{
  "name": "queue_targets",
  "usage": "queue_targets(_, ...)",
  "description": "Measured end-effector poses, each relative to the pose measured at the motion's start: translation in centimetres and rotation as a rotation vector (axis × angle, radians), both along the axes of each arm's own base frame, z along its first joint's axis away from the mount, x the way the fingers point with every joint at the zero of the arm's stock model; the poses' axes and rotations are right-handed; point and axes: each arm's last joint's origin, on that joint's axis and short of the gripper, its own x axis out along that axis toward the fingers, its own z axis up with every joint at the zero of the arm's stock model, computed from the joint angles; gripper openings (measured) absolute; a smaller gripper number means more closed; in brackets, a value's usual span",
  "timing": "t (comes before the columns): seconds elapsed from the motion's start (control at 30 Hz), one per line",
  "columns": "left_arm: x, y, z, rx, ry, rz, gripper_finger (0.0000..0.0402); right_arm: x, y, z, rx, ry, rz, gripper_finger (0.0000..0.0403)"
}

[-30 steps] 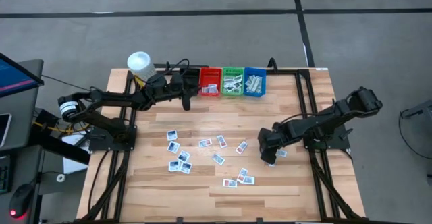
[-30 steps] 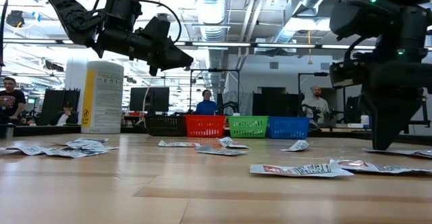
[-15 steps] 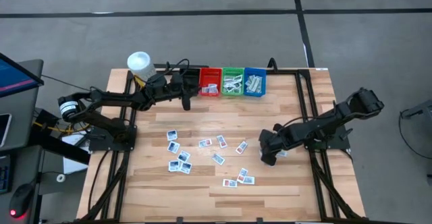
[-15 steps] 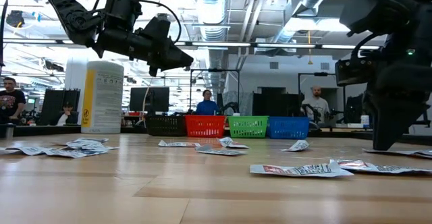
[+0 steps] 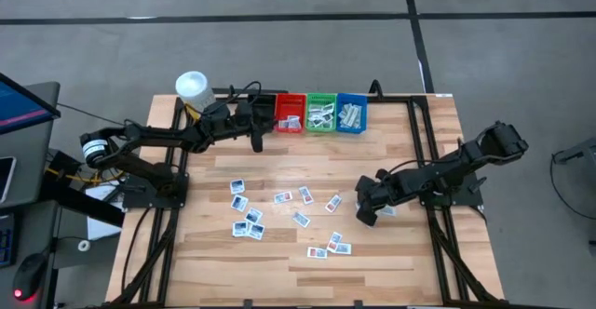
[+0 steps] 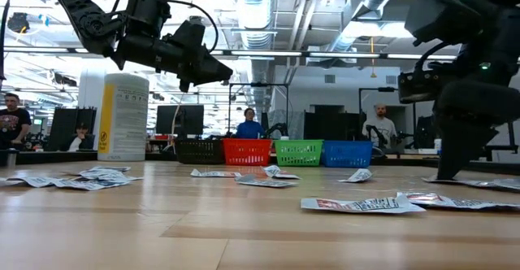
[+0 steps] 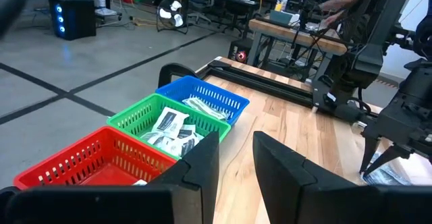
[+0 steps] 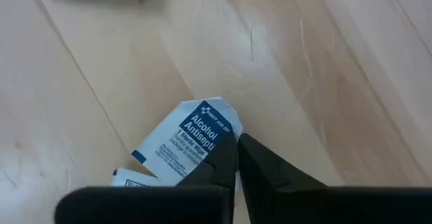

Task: Pick & Place First Aid Supplies
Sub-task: Put the alcohol pad into the red bin

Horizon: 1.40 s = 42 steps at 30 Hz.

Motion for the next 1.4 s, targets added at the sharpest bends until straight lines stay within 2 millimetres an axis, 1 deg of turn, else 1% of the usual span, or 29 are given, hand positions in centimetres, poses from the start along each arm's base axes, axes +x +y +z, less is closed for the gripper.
queue_targets(0.13, 0.0, -0.1, 0.0, 0.000, 0.000, -0.002, 0.0092, 0.5, -0.4, 0.1, 0.015, -0.029, -0.023, 0.0008)
queue_targets(0.23, 0.1, -0.3, 0.0, -0.007, -0.002, -0.010, 0.0092, 1.1, -0.6, 0.6, 0.022, -0.054, -0.031, 0.0003)
queue_targets(0.37, 0.3, -0.6, 0.0, -0.030, -0.009, -0.023, 0.0092, 2.2, -0.8, 1.8, -0.021, -0.124, -0.039, 0.0001)
queue_targets(0.5, 0.5, -1.0, 0.0, -0.052, -0.020, -0.036, 0.0092, 3.3, -1.4, 3.2, -0.099, -0.189, -0.051, 0.0001)
queue_targets(0.73, 0.9, -1.8, 0.2, -0.071, -0.039, -0.065, 0.0092, 4.9, -2.4, 5.1, -0.171, -0.235, -0.014, 0.0000)
queue_targets(0.9, 1.0, -2.1, 0.2, -0.105, -0.054, -0.077, 0.0092, 6.7, -3.6, 7.5, -0.257, -0.296, -0.003, 0.0000)
queue_targets(1.07, 1.0, -2.1, 0.4, -0.161, -0.082, -0.073, 0.0092, 8.6, -5.6, 10.6, -0.350, -0.367, 0.023, 0.0000)
queue_targets(1.23, 1.1, -2.5, 0.5, -0.180, -0.088, -0.171, 0.0099, 9.9, -8.0, 13.8, -0.432, -0.430, 0.044, 0.0000)
queue_targets(1.4, 1.3, -3.1, 1.0, -0.177, -0.128, -0.247, 0.0123, 10.7, -10.0, 16.1, -0.490, -0.500, 0.034, 0.0000)
